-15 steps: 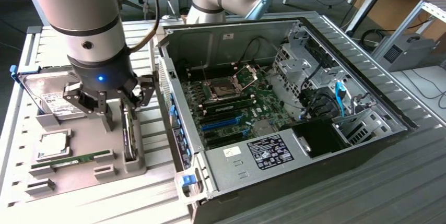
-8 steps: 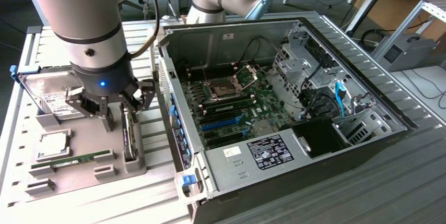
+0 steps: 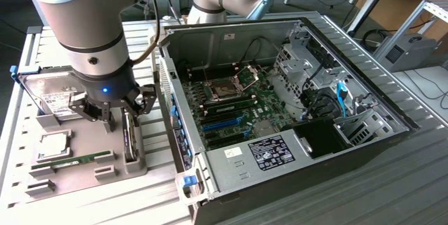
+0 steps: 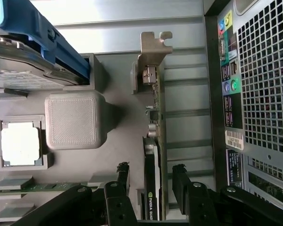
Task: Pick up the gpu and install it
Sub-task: 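Pick up the gpu and move the gpu toward the slot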
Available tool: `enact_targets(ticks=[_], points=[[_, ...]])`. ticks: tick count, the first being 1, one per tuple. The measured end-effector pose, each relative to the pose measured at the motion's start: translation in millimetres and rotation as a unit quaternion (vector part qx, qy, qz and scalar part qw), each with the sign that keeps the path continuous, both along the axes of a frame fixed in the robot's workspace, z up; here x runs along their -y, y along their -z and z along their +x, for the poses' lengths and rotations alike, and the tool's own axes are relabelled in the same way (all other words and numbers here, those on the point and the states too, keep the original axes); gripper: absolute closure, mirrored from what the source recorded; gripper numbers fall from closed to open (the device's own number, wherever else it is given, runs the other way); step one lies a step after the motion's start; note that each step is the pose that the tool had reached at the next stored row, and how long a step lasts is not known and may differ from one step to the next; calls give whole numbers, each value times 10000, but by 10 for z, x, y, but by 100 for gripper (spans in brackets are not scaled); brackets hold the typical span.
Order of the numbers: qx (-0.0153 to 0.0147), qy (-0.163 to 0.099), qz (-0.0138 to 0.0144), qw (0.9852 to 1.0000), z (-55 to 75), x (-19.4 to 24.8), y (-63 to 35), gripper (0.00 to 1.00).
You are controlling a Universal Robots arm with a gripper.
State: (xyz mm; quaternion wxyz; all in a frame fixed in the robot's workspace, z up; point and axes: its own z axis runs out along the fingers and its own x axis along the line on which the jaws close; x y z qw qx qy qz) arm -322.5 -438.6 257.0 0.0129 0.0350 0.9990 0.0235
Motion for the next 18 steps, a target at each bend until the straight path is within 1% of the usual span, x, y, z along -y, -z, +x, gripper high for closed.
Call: enact_targets(ticks=[8,15,18], points=[[0,0,0,10000,0,0,12,50],[0,0,0,10000,0,0,99,50],[-1,0,-3,10000,0,0,120,50]])
